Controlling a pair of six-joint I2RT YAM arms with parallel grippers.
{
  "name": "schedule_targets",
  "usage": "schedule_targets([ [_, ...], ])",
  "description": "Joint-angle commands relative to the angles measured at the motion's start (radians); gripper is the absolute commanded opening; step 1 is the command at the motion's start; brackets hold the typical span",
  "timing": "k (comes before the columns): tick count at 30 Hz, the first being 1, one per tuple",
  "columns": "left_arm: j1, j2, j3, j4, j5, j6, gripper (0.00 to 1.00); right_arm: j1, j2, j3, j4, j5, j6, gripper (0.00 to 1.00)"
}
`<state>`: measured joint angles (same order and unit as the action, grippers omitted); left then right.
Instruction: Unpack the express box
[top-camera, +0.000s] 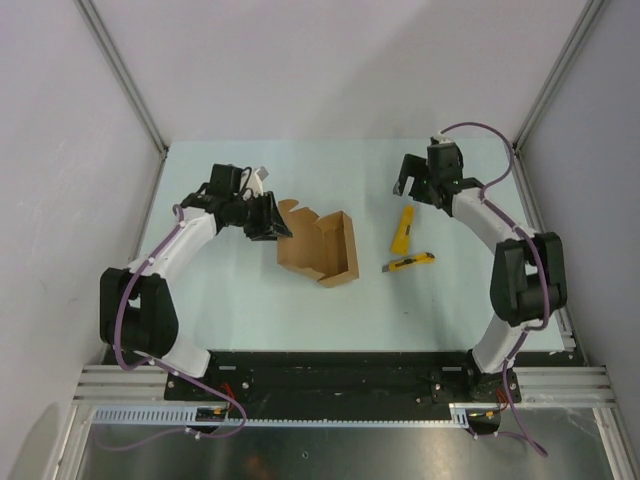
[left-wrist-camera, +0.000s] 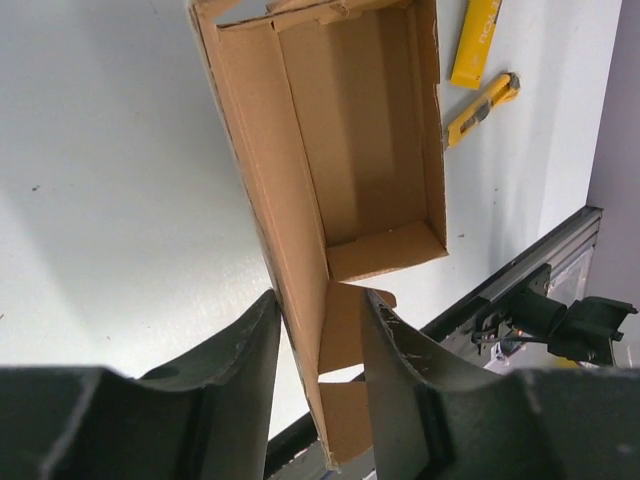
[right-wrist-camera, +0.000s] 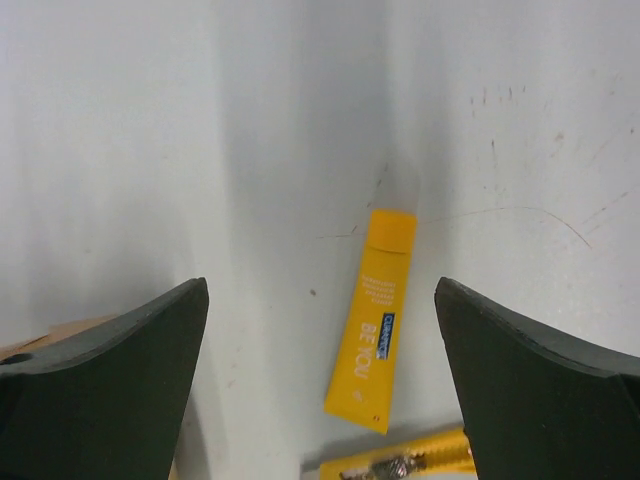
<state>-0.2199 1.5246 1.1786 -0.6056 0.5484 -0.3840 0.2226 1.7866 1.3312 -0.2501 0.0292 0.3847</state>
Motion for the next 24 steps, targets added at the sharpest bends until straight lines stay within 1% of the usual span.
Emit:
schedule_targets([
  [1,0.005,-0.026,0.046,0.0,-0.024,0.004,0.43,0.032,-0.136,0.037,-0.086,-0.018,-0.026,1.0],
  [5,0.005,-0.027,0.052,-0.002,-0.027,0.0,0.43,0.086,-0.22,0.016,-0.141,-0.008,-0.03,1.0],
  [10,0.005,-0.033,0.05,-0.002,-0.038,0.002,0.45,0.142,-0.315,-0.039,-0.17,0.008,-0.015,1.0],
  [13,0.007,-0.041,0.05,-0.005,-0.056,0.005,0.51,0.173,-0.369,-0.082,-0.175,0.024,0.0,1.0],
  [14,0.007,-0.055,0.052,-0.006,-0.061,0.007,0.59,0.182,-0.391,-0.09,-0.182,0.031,0.003,1.0],
  [16,0.007,-0.066,0.061,-0.013,-0.077,0.013,0.66,0.19,-0.408,-0.111,-0.192,0.047,0.006,1.0],
  [17,0.007,-0.081,0.064,-0.02,-0.087,0.014,0.74,0.193,-0.415,-0.115,-0.204,0.052,0.006,1.0],
  [18,0.007,-0.092,0.069,-0.023,-0.115,0.017,0.78,0.193,-0.43,-0.122,-0.21,0.057,0.008,1.0],
  [19,0.005,-0.101,0.075,-0.026,-0.136,0.02,0.96,0.195,-0.438,-0.13,-0.215,0.063,0.008,1.0],
  [20,0.005,-0.112,0.078,-0.037,-0.159,0.02,1.0,0.195,-0.449,-0.135,-0.225,0.07,0.009,1.0],
  [23,0.007,-0.168,0.081,-0.055,-0.28,0.02,1.0,0.207,-0.495,-0.136,-0.251,0.119,-0.006,1.0],
  [24,0.007,-0.196,0.081,-0.06,-0.306,0.02,1.0,0.215,-0.531,-0.135,-0.259,0.162,-0.006,1.0],
])
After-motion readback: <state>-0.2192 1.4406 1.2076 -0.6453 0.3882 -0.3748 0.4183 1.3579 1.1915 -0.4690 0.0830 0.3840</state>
